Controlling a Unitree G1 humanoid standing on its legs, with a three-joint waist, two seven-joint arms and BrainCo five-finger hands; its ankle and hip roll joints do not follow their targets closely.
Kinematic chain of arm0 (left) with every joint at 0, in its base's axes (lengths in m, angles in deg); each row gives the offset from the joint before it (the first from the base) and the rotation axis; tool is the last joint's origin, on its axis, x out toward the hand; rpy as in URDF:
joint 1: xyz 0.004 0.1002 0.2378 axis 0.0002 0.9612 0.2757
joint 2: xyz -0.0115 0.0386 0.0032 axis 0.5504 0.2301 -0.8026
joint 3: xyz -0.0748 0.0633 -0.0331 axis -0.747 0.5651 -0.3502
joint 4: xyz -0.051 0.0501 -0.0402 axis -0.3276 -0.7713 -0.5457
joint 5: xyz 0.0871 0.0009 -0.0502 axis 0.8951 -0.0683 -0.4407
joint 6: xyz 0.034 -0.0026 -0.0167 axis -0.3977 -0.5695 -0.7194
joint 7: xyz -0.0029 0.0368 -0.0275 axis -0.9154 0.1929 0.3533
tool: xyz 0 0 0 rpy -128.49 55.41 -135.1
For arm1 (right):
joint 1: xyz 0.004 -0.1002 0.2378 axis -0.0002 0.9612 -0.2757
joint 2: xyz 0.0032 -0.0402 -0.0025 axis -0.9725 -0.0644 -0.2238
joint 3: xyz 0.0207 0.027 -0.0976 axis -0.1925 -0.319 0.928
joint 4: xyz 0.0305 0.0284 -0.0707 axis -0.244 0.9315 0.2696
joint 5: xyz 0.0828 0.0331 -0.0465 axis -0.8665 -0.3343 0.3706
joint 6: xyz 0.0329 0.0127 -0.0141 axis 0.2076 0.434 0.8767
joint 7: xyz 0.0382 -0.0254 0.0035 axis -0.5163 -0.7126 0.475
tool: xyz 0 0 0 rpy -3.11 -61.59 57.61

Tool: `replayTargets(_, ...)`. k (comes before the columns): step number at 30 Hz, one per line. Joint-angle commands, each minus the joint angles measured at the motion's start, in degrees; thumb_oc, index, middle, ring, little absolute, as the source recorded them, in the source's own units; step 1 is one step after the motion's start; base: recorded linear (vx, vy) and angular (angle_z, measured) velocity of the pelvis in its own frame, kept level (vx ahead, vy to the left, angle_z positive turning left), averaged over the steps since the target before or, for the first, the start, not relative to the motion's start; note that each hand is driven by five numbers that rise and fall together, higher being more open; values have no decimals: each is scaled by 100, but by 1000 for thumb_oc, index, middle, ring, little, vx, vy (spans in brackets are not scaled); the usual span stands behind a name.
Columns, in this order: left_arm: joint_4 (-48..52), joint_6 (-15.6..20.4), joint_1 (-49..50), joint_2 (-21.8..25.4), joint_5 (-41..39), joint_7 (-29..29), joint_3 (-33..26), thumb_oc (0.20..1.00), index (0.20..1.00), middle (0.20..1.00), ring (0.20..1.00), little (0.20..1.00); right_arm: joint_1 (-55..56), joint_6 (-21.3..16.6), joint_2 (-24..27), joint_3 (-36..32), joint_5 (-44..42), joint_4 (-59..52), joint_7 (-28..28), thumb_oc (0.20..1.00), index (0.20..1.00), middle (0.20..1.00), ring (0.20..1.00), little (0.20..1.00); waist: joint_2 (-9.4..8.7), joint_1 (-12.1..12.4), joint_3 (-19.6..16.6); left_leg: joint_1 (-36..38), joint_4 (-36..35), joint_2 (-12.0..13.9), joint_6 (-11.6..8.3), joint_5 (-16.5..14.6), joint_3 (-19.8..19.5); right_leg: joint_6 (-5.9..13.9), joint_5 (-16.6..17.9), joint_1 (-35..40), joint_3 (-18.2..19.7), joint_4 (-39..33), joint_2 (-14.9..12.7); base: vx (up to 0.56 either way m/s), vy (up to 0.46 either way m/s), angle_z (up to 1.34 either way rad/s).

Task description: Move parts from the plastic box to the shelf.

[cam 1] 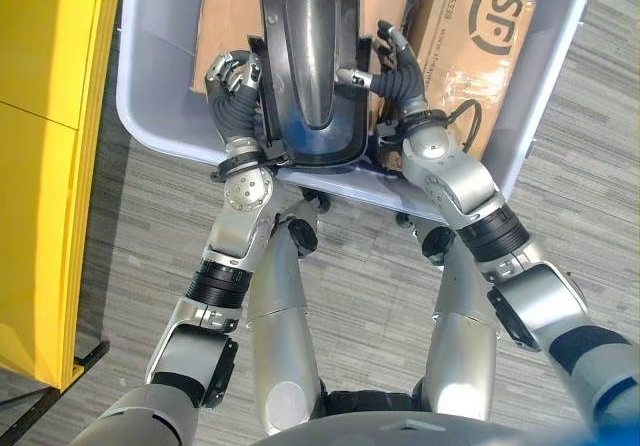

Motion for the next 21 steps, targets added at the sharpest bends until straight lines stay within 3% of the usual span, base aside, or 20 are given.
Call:
replayTargets(1, 1154, 592, -266, -19, 54, 206, -41, 200, 200, 200, 200, 200, 464, 352, -215, 302, -687, 195, 326, 1000, 1000, 1000, 1000, 1000, 200, 310, -243, 338, -458, 515, -1394, 7, -307, 978, 235, -145, 201, -426, -287, 0, 0, 0)
replayTargets(12, 906, 730, -453, -122, -28, 200, 270, 200, 200, 200, 200, 200, 509, 214, -802, 671, -2131, 1371, 622, 1000, 1000, 1000, 1000, 1000, 217, 364, -243, 872, -538, 495, -1313, -23, -220, 913, 183, 364, 122, -508, -230, -1, 6, 0)
replayTargets(21, 707, 895, -471, -109, -365, 297, 515, 200, 200, 200, 200, 200, 292, 143, -889, 714, -2347, 2095, 846, 1000, 1000, 1000, 1000, 1000, 225, 370, -243, 1570, -608, 474, -1240, -74, -165, 866, 93, 1029, 163, -620, -127, 3, 10, -1)
